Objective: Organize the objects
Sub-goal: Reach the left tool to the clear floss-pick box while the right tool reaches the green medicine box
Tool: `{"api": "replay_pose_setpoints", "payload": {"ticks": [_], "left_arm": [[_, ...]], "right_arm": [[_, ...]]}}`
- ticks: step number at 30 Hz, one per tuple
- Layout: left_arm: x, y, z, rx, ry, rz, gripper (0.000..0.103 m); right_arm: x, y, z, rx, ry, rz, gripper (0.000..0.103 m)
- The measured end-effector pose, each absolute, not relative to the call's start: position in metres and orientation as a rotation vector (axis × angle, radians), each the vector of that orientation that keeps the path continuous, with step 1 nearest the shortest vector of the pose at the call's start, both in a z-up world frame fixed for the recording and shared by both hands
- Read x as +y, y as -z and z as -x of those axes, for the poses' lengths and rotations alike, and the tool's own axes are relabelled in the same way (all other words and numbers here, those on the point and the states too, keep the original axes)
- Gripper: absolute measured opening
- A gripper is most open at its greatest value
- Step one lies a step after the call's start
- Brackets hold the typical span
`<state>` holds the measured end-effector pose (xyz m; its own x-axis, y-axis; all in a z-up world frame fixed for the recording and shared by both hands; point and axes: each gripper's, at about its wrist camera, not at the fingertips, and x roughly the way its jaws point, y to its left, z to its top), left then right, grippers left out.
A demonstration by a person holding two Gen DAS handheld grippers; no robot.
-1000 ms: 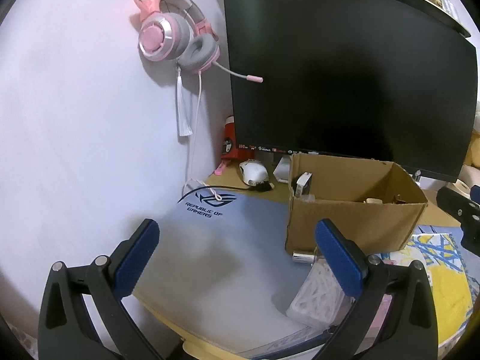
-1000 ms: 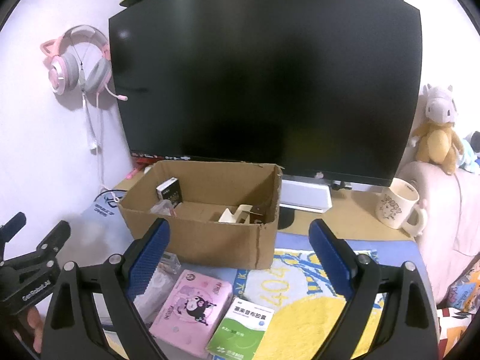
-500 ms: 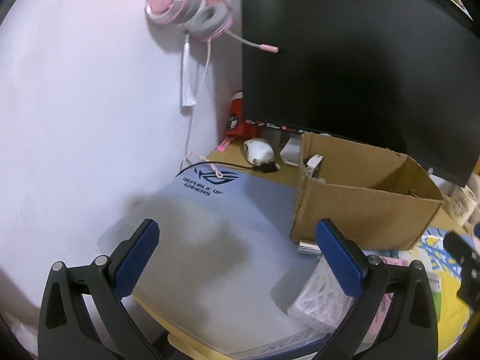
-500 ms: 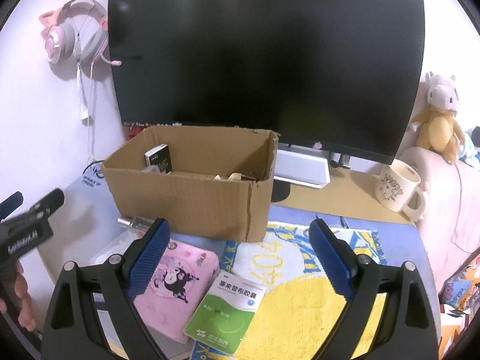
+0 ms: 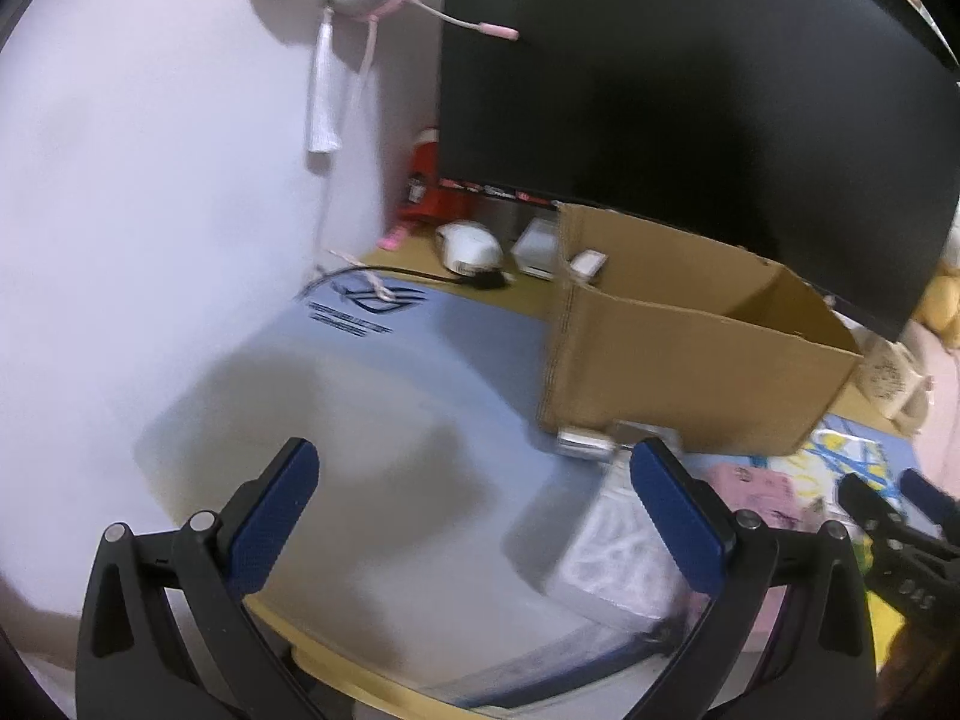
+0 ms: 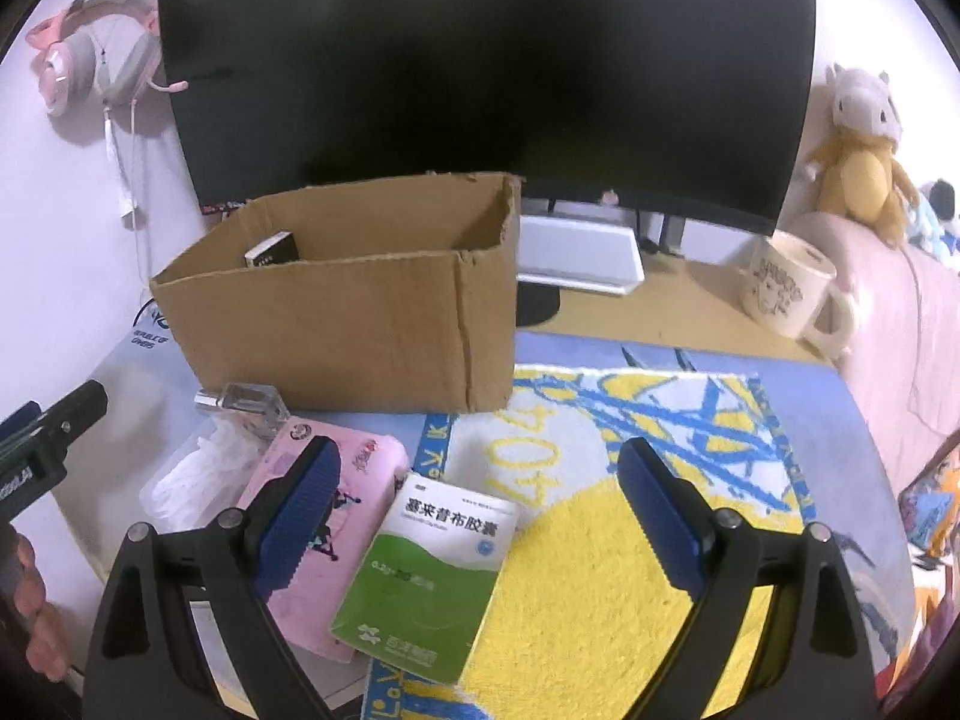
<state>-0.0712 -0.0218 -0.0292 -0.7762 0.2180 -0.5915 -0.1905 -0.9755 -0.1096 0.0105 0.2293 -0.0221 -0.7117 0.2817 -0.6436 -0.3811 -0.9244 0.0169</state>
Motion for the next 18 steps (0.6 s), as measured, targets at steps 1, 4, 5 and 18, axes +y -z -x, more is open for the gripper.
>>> {"api": "replay_pose_setpoints", "payload": {"ticks": [1,4,5,18], "left_arm": [[-0.019,0.030,0.071,-0.062,-2.759,0.938,0.103],[-0.009,0.035,0.073,-0.067,-2.690,0.965,0.103],[-0.007,0.037,0.074,-0.078,-2.651,0.975,0.103],[0.022,0.059,0.077,0.056,-2.614,1.108,0.103]], "right_arm": [[0.231,0.024,-0.010,0.215,-2.590,0.962,0.099],[0.240,0.030,-0.009,0.266,-2.523,0.975,0.099],[0.244,0.031,-0.010,0.302,-2.520,0.981,0.099],[0.264,0.041,-0.011,0.521,-2.501,1.057,0.099]]}}
